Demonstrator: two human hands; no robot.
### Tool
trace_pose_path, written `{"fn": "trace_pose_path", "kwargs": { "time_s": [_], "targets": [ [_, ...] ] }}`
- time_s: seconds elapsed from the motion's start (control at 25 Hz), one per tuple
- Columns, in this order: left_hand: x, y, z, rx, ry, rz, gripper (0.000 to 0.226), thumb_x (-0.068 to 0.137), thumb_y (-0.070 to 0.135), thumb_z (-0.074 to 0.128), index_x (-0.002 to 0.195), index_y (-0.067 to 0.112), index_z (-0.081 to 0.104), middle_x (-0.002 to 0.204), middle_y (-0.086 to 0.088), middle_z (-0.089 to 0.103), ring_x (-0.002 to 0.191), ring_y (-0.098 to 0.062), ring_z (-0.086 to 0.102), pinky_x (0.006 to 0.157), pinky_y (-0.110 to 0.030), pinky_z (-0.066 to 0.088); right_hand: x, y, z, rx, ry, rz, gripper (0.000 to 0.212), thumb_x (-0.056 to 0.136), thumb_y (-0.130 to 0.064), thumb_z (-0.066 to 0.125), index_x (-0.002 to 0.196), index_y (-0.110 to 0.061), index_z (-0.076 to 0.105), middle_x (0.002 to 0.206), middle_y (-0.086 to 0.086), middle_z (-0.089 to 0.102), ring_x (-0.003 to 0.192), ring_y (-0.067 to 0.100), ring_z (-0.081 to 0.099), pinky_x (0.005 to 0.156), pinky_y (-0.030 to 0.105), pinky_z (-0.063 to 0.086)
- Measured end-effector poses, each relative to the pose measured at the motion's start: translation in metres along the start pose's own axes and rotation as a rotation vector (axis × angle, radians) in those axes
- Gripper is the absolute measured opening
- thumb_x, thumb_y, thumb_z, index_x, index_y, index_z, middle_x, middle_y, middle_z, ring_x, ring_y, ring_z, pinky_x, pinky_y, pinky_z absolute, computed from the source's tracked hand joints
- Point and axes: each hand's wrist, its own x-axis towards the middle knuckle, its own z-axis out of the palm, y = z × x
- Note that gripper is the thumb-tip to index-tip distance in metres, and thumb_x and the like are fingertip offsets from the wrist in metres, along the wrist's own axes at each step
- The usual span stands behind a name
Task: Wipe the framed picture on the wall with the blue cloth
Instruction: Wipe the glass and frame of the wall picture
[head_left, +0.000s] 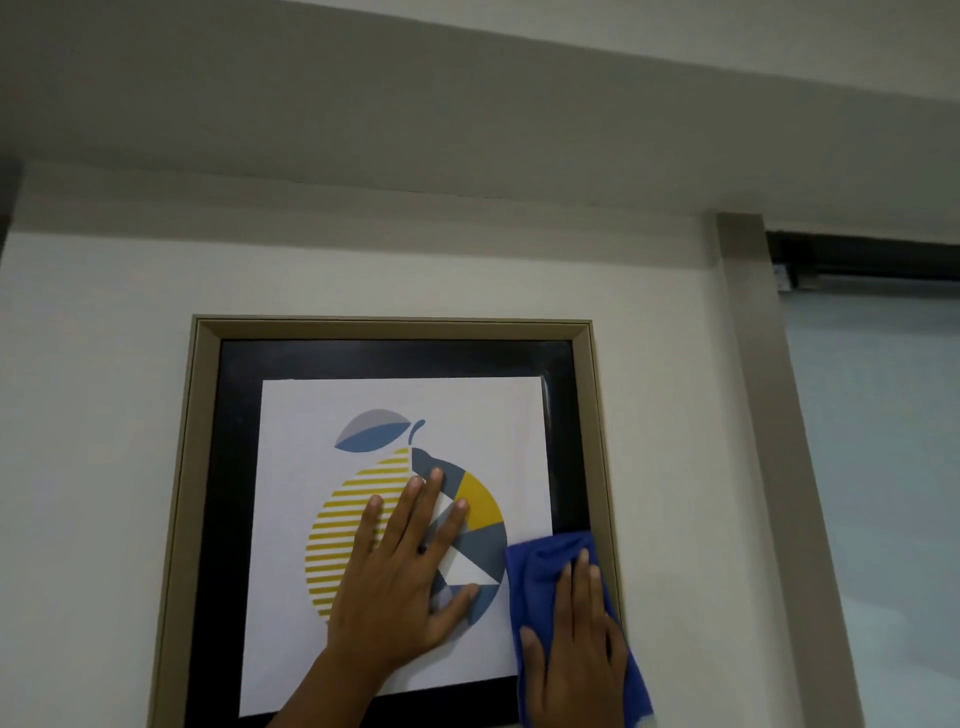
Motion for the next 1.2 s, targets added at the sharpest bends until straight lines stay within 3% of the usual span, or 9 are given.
{"fn": "trace_pose_path", "kwargs": {
  "time_s": [0.12,0.36,0.6,0.68,0.76,0.8,0.84,0.96,1.2],
  "targets": [
    [-0.001,-0.003,0.000,-0.010,-0.014,-0.002,0.082,0.089,0.073,0.038,0.153,0.023,0.034,0.165,-0.010,0.022,0.153,-0.030,0.015,0.121,-0.052,0.010,0.059,-0.022,-0.017,0.064,0.000,-0.014,0.074,0.098,-0.060,0.018,0.156,-0.014,0.012,0.160,0.005,0.025,0.143,0.025,0.028,0.107,0.041,0.032],
    [-0.001,-0.004,0.006,-0.007,-0.010,0.003,0.086,0.087,0.074,0.045,0.155,0.025,0.029,0.167,-0.007,0.018,0.153,-0.029,0.013,0.121,-0.051,0.008,0.215,-0.059,-0.037,0.025,0.095,-0.111,0.067,0.097,-0.048,0.026,0.154,-0.012,0.024,0.161,0.008,0.022,0.148,0.023,0.019,0.114,0.041,0.020],
    [-0.001,-0.003,0.008,0.030,0.010,0.024,0.085,0.088,0.074,0.042,0.155,0.024,0.030,0.166,-0.009,0.019,0.154,-0.030,0.010,0.122,-0.053,0.005,0.102,-0.033,-0.014,0.196,0.133,-0.074,0.065,0.097,-0.048,0.036,0.147,-0.006,0.038,0.152,0.012,0.041,0.139,0.025,0.037,0.112,0.034,0.027],
    [-0.001,-0.003,0.007,0.035,0.001,0.021,0.084,0.088,0.073,0.042,0.155,0.023,0.031,0.166,-0.010,0.018,0.154,-0.030,0.010,0.122,-0.053,0.006,0.057,-0.011,0.000,0.403,0.110,0.319,0.067,0.098,-0.046,0.034,0.142,0.005,0.042,0.147,0.025,0.042,0.137,0.029,0.037,0.113,0.025,0.023],
    [-0.001,-0.002,0.005,0.043,0.002,0.016,0.084,0.088,0.072,0.043,0.155,0.022,0.031,0.166,-0.011,0.019,0.154,-0.031,0.011,0.121,-0.055,0.010,0.000,0.001,-0.002,0.344,-0.122,0.357,0.071,0.093,-0.055,0.023,0.134,-0.006,0.055,0.143,0.012,0.052,0.134,0.019,0.045,0.110,0.022,0.031],
    [-0.001,0.000,0.005,0.048,-0.003,0.020,0.084,0.088,0.071,0.044,0.154,0.022,0.032,0.166,-0.011,0.020,0.154,-0.032,0.011,0.121,-0.056,0.011,-0.028,0.005,-0.003,0.229,-0.129,0.200,0.072,0.090,-0.060,0.018,0.125,-0.014,0.060,0.139,0.001,0.057,0.132,0.011,0.047,0.108,0.023,0.033],
    [-0.002,0.000,0.004,0.051,-0.006,0.024,0.084,0.088,0.070,0.044,0.154,0.021,0.032,0.166,-0.012,0.020,0.154,-0.032,0.011,0.121,-0.057,0.012,-0.034,0.010,0.000,0.113,-0.034,0.101,0.072,0.090,-0.063,0.015,0.123,-0.017,0.060,0.139,-0.006,0.056,0.134,0.006,0.043,0.109,0.023,0.029],
    [-0.003,0.000,-0.001,0.059,-0.009,0.032,0.082,0.089,0.068,0.044,0.155,0.020,0.031,0.166,-0.014,0.019,0.153,-0.033,0.012,0.120,-0.060,0.017,-0.017,0.008,-0.017,-0.008,-0.157,-0.087,0.069,0.099,-0.058,0.017,0.150,-0.013,0.031,0.154,0.005,0.037,0.144,0.017,0.025,0.117,0.030,0.015],
    [-0.002,-0.004,0.001,0.042,-0.018,0.029,0.081,0.089,0.070,0.043,0.154,0.022,0.032,0.166,-0.011,0.019,0.154,-0.031,0.011,0.123,-0.054,0.007,0.154,-0.047,-0.030,0.096,0.013,-0.097,0.079,0.096,-0.061,0.025,0.156,-0.012,0.008,0.164,0.004,0.010,0.150,0.019,0.006,0.116,0.037,0.010]
  ]
}}
